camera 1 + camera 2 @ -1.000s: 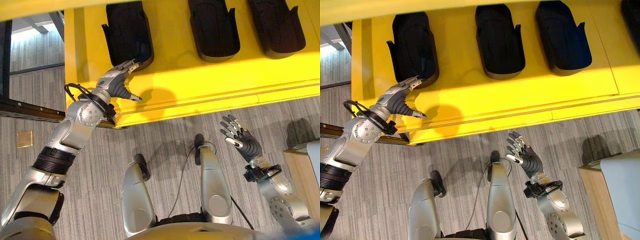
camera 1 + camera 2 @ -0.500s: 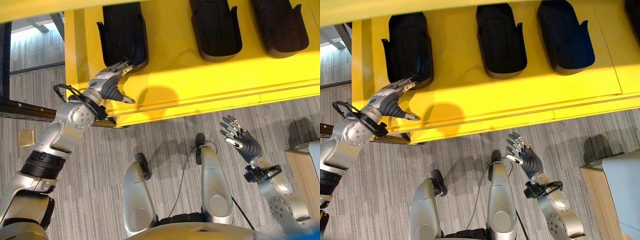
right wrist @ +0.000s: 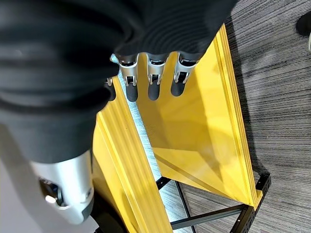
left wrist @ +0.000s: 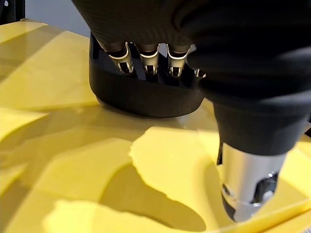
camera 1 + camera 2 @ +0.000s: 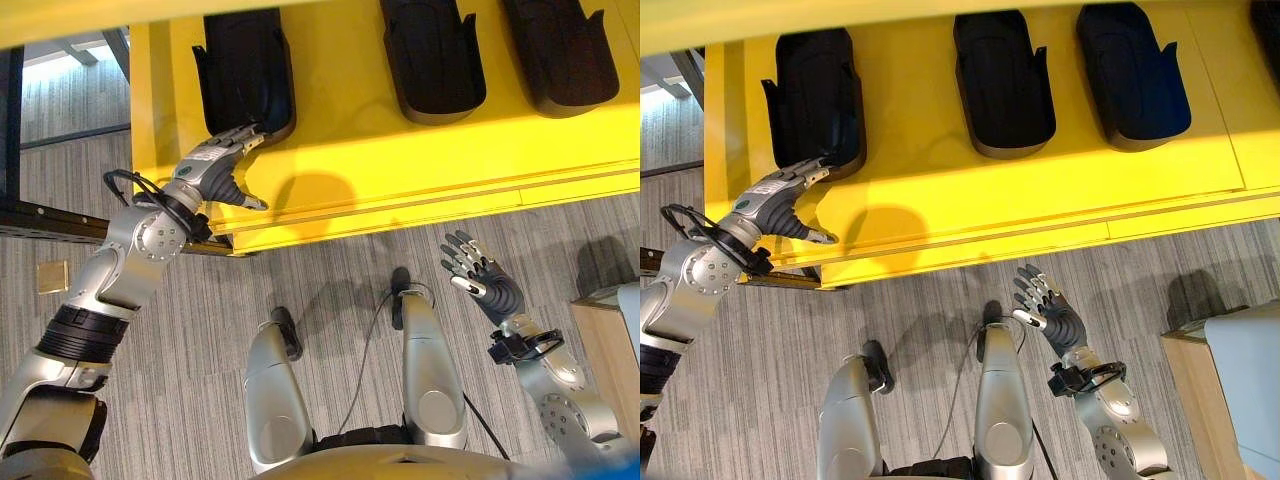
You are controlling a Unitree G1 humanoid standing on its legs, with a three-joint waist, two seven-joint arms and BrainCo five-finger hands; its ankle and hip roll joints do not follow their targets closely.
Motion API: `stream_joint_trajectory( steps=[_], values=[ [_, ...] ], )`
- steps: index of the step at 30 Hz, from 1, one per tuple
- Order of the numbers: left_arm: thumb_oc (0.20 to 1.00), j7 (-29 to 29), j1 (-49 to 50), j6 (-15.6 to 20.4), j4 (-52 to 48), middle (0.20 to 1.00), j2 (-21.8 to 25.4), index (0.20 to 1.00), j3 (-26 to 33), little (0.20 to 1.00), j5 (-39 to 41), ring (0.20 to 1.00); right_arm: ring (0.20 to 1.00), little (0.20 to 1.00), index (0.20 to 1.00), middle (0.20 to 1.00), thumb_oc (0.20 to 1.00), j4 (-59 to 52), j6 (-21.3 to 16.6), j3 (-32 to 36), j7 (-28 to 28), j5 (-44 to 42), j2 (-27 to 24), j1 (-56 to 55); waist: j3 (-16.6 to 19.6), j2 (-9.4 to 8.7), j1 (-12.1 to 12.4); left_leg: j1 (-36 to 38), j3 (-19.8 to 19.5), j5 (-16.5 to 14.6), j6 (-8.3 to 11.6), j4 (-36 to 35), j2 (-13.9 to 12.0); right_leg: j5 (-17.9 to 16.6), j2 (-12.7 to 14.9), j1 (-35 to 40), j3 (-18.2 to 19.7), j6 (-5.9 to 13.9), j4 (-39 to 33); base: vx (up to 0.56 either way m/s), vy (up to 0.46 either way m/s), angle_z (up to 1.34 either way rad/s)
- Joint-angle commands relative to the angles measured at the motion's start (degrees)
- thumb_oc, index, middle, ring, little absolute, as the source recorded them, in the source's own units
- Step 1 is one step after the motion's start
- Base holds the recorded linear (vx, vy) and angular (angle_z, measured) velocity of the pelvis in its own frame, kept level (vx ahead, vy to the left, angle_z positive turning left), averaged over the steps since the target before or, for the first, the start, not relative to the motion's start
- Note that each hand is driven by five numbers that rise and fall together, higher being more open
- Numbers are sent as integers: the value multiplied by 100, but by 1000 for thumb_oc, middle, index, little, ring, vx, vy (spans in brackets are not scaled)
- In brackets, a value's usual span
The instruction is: Move parts from the plastic box to the shelf.
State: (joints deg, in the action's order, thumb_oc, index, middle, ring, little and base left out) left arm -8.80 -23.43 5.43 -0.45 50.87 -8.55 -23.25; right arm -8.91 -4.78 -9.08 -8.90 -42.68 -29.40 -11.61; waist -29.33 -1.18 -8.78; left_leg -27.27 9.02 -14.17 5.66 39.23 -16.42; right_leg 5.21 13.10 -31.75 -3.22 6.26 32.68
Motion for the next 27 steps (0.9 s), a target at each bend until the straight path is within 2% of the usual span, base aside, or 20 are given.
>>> stream_joint_trajectory(
  steps=[1, 20, 25, 27],
  values=[
    [1000, -35, 289, 92, -238, 1000, 355, 1000, 133, 1000, -39, 1000, 1000, 1000, 1000, 1000, 1000, -187, -186, 314, -140, -224, 137, -227, 308, -68, 26, -299, -322, 726, 180, -400, -246, 33, 399, 480, 278, 185, 110, 0, 0, 0],
    [1000, 1, 466, 111, -316, 1000, 327, 1000, 265, 1000, -88, 1000, 1000, 1000, 1000, 1000, 1000, -205, -193, 328, -147, -248, 132, -231, 311, -65, 35, -294, -301, 715, 178, -378, -248, 39, 404, 490, 286, 183, 122, 0, 0, 0],
    [1000, 379, 309, 227, -422, 1000, 376, 1000, 502, 1000, 49, 1000, 1000, 1000, 1000, 1000, 1000, -208, -257, 345, -142, -244, 158, -216, 342, -59, 44, -281, -305, 713, 186, -374, -246, 38, 407, 506, 282, 186, 117, 0, 0, 0],
    [1000, 757, 110, 340, -617, 1000, 447, 1000, 696, 1000, 126, 1000, 1000, 1000, 1000, 1000, 1000, -217, -342, 320, -138, -251, 136, -169, 362, -35, 57, -264, -304, 723, 191, -397, -240, 37, 412, 531, 266, 191, 99, 0, 0, 0]
  ],
)
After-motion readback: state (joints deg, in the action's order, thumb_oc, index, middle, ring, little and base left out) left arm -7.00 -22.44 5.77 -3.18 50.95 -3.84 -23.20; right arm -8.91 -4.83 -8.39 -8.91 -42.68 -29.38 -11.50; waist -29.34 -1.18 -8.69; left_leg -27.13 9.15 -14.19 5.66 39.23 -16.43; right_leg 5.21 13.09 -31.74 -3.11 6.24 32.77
